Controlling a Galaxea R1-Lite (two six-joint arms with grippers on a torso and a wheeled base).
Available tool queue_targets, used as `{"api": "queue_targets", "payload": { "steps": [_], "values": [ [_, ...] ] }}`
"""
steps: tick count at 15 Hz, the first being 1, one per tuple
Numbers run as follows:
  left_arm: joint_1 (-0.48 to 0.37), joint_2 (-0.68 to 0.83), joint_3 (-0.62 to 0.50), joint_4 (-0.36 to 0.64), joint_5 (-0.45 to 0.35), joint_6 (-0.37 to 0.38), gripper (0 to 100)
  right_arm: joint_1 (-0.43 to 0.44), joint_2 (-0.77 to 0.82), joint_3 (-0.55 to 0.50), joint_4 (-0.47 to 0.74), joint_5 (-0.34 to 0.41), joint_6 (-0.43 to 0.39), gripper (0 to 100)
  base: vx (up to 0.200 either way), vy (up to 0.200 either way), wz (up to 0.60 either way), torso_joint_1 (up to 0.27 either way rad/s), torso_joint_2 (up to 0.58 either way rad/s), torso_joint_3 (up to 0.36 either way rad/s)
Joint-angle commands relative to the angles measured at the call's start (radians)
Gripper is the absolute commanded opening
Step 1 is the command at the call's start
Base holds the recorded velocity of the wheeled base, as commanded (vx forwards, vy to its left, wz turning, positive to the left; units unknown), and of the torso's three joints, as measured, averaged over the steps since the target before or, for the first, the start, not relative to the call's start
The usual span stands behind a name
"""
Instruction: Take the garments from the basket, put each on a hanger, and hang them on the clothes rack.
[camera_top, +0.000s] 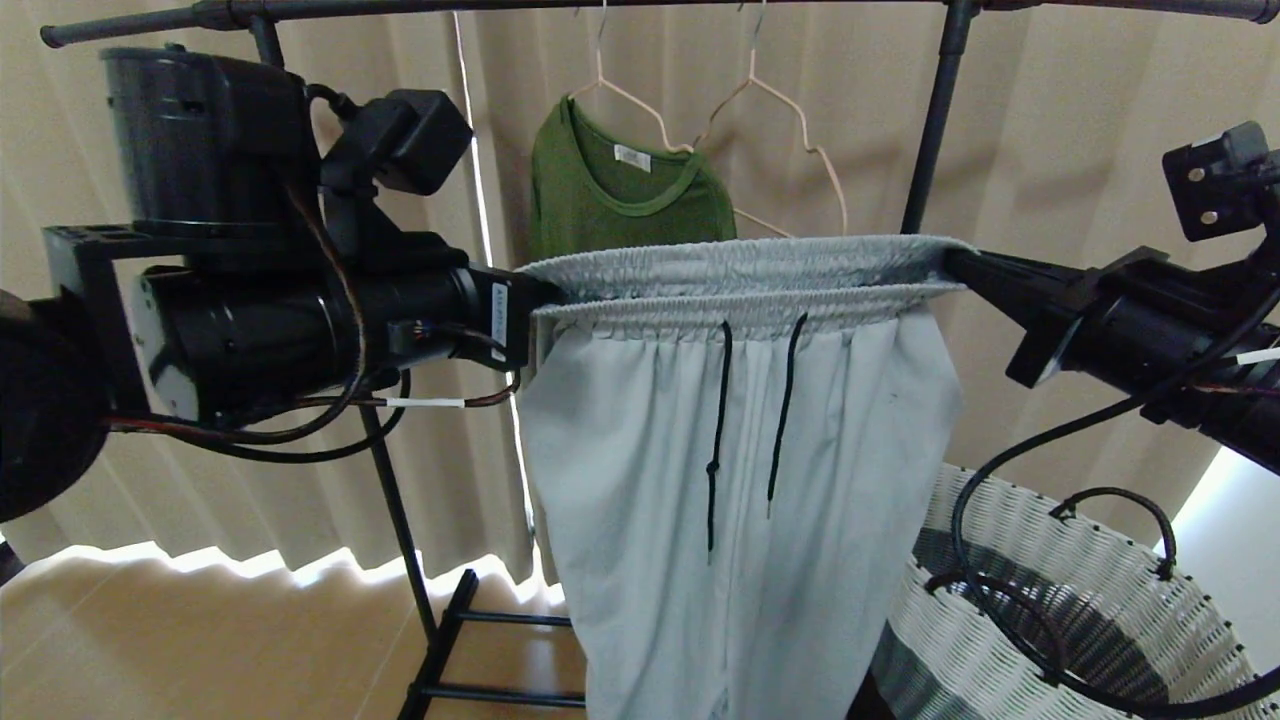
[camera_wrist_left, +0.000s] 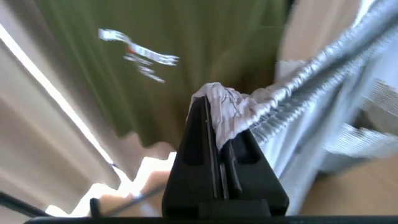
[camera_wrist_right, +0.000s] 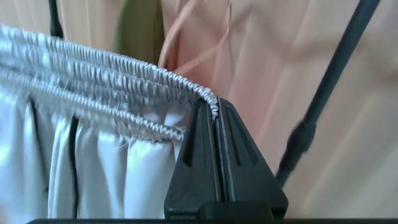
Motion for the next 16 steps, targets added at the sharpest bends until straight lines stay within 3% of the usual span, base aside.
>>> {"api": "queue_targets", "payload": {
  "steps": [1, 2, 4, 5, 7, 11, 14, 16],
  "values": [
    [-0.002, 0.074, -0.024, -0.042, 0.007, 0.016, 0, -0.005, -0.092, -0.003, 0.068, 0.005, -0.001, 0, 0.000, 0.000, 0.00, 0.000, 0.00, 0.000],
    [-0.004, 0.128, -0.066, -0.071, 0.012, 0.020, 0, -0.005, -0.162, -0.003, 0.173, 0.011, 0.002, 0, 0.000, 0.000, 0.00, 0.000, 0.00, 0.000],
    [-0.004, 0.181, -0.104, -0.097, 0.012, 0.017, 0, -0.003, -0.257, 0.004, 0.329, 0.109, 0.012, 0, 0.000, 0.000, 0.00, 0.000, 0.00, 0.000],
    [-0.004, 0.221, -0.132, -0.120, 0.013, 0.016, 0, -0.003, -0.310, 0.020, 0.395, 0.246, 0.048, 0, 0.000, 0.000, 0.00, 0.000, 0.00, 0.000],
    [-0.004, 0.247, -0.156, -0.147, 0.012, 0.014, 0, -0.002, -0.326, 0.023, 0.403, 0.315, 0.071, 0, 0.000, 0.000, 0.00, 0.000, 0.00, 0.000],
    [-0.004, 0.241, -0.153, -0.163, 0.009, 0.011, 0, 0.003, -0.319, 0.034, 0.403, 0.310, 0.068, 0, 0.000, 0.000, 0.00, 0.000, 0.00, 0.000],
    [-0.002, 0.175, -0.102, -0.155, -0.008, 0.017, 0, -0.012, -0.279, 0.033, 0.396, 0.298, 0.004, 0, 0.000, 0.000, 0.00, 0.000, 0.00, 0.000],
    [0.002, 0.071, -0.047, -0.109, -0.082, 0.017, 0, -0.032, -0.221, 0.030, 0.318, 0.277, -0.045, 0, 0.000, 0.000, 0.00, 0.000, 0.00, 0.000]
  ]
}}
